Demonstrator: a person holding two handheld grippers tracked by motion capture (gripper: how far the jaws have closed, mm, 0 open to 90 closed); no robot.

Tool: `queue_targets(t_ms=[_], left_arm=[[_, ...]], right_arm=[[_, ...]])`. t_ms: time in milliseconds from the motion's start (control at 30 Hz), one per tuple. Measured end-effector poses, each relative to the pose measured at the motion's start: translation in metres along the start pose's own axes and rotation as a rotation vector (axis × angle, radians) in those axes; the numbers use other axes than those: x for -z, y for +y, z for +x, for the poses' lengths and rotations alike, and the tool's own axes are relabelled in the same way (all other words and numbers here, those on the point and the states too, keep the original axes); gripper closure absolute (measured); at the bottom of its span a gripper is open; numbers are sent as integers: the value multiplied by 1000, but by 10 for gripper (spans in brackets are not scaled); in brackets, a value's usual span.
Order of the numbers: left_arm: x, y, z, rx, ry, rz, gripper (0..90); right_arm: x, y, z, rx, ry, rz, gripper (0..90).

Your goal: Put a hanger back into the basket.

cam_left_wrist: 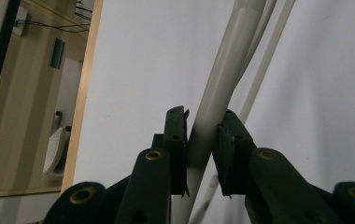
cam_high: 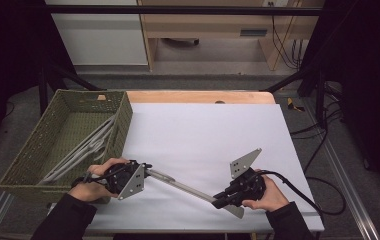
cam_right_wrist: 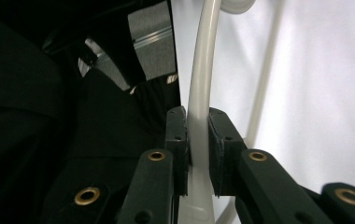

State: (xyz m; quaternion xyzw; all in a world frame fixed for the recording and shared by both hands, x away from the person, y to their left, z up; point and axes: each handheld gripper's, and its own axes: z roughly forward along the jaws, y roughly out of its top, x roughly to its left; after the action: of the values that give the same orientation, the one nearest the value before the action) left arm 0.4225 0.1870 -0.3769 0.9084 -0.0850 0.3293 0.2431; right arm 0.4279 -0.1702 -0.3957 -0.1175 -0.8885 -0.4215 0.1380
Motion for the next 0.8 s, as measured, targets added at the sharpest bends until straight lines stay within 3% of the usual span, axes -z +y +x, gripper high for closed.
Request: queue_targets(t_ms=[200,400,567,667,767,800], left_arm=[[1,4,-1,20,3,26,800],[0,8,-2,70,1,36,814],[-2,15,1,154,-9,63,820],[-6,19,1,230,-3,69,821],[-12,21,0,285,11,106,821],[-12,22,2,281,10,135,821]], right_arm=[[6,-2,-1,-23,-42,-36,773],[18,-3,-1,-30,-134,-125,748],[28,-4,0,-25,-291,-204,632],[34,-4,0,-45,-413,-272,529],[42,-5,2,-64,-517,-324,432],[45,-6,2,-78,-555,-350,388]])
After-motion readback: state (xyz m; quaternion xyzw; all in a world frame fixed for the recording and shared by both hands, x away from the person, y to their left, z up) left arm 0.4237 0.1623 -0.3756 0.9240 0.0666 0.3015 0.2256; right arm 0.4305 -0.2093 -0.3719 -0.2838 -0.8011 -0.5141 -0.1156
